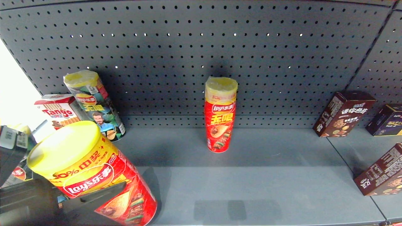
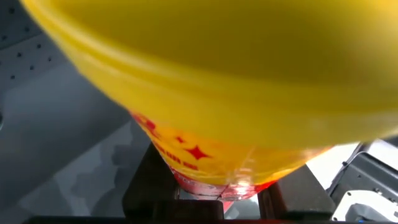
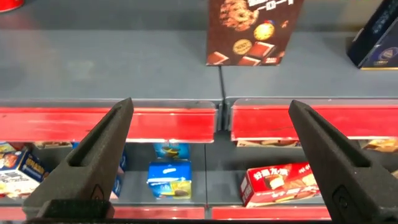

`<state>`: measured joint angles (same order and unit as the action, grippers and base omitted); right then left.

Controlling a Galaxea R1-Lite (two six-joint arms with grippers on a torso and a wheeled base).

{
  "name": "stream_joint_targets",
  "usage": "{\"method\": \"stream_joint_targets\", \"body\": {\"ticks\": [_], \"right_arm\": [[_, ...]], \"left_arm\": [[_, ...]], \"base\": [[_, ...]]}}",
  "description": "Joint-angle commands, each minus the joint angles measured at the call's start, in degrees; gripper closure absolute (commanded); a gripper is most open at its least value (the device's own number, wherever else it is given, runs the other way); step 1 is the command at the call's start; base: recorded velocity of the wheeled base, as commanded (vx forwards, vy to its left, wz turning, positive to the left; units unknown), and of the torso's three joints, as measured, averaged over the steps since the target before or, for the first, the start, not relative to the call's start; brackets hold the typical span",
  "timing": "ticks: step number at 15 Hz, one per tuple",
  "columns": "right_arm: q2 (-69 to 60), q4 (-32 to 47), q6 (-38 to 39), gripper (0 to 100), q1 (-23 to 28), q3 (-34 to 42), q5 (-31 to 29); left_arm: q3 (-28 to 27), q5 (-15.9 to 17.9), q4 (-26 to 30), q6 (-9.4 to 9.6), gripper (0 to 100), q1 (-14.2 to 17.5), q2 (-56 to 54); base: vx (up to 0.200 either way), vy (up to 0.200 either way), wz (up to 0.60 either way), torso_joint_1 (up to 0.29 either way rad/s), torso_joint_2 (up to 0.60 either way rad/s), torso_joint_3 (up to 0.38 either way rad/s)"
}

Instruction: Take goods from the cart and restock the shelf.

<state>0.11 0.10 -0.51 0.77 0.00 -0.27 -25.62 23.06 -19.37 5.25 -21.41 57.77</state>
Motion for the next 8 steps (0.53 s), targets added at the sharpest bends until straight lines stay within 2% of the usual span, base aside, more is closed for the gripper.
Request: {"method": "stream_joint_targets", "body": {"ticks": [1,5,6,7,8], "right_arm": [[0.1,0.0,0.0,0,0.0,0.0,0.0],[0.4,0.0,-0.7,0,-0.2,-0.4,0.6],[4.5,0.3,-0.6,0,-0.8,-9.1,2.8],[15.6,0.2,2.5,0,-1.6,-16.6,4.5],[16.6,-0.4,1.7,0,-2.3,-19.3,6.2]], "left_arm": [[0.0,0.0,0.0,0.02,100,0.1,0.1],[0.0,0.1,0.0,0.02,100,0.3,0.1],[-0.7,0.1,0.0,0.02,100,0.3,0.1],[-0.4,0.2,0.0,0.11,100,0.0,0.1],[-0.3,0.3,0.0,0.2,100,0.0,0.1]], "base": [[0.0,0.0,0.0,0.0,0.0,0.0],[0.0,0.0,0.0,0.0,0.0,0.0],[0.0,0.0,0.0,0.0,0.0,0.0],[0.0,0.0,0.0,0.0,0.0,0.0],[0.0,0.0,0.0,0.0,0.0,0.0]]}}
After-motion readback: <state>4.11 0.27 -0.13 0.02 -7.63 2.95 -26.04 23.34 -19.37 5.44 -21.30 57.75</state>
